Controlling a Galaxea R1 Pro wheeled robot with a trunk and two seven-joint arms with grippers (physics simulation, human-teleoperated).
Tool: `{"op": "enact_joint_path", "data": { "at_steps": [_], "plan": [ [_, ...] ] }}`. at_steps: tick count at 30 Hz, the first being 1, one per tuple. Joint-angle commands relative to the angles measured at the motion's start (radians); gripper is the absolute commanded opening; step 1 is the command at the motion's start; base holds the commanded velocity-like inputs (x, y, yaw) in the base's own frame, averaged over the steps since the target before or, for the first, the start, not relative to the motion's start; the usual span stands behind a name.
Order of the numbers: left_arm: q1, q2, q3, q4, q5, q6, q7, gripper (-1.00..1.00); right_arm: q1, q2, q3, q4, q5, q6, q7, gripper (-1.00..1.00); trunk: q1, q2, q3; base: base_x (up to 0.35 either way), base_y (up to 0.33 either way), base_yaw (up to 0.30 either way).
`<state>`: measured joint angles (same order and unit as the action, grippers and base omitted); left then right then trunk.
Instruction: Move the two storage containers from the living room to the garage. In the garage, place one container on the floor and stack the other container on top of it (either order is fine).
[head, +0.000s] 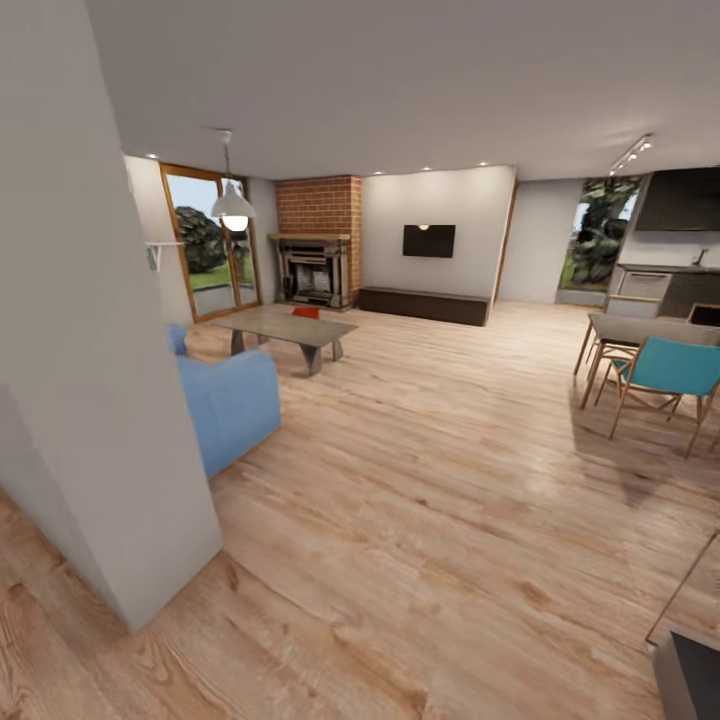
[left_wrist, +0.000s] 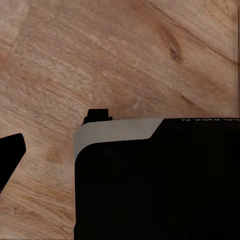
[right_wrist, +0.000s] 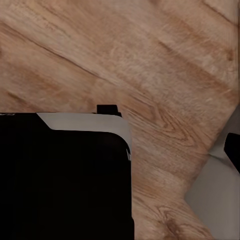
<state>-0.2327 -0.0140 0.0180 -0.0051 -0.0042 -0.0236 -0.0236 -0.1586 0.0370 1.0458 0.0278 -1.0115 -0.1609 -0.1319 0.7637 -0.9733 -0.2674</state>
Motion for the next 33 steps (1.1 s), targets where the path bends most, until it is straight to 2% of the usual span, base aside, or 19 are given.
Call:
{"op": "enact_joint_path", "data": {
  "at_steps": [1,10,33],
  "plan": [
    [0.0,0.0,0.002,0.0,0.0,-0.002,-0.002,1.0,-0.001,0.001,0.008,0.003,-0.007,-0.003,0.0,1.0,0.001,-0.001,-0.001,0.316,0.0,-0.224],
    [0.0,0.001,0.002,0.0,0.0,-0.002,-0.002,1.0,-0.001,0.001,0.008,0.003,-0.007,-0.003,0.0,1.0,0.001,-0.001,-0.001,0.316,0.0,-0.195],
    [0.0,0.002,0.002,0.0,0.001,-0.002,-0.004,1.0,-0.001,0.0,0.008,0.003,-0.006,-0.004,-0.001,1.0,0.001,-0.001,-0.001,0.313,0.0,-0.006]
  ]
}}
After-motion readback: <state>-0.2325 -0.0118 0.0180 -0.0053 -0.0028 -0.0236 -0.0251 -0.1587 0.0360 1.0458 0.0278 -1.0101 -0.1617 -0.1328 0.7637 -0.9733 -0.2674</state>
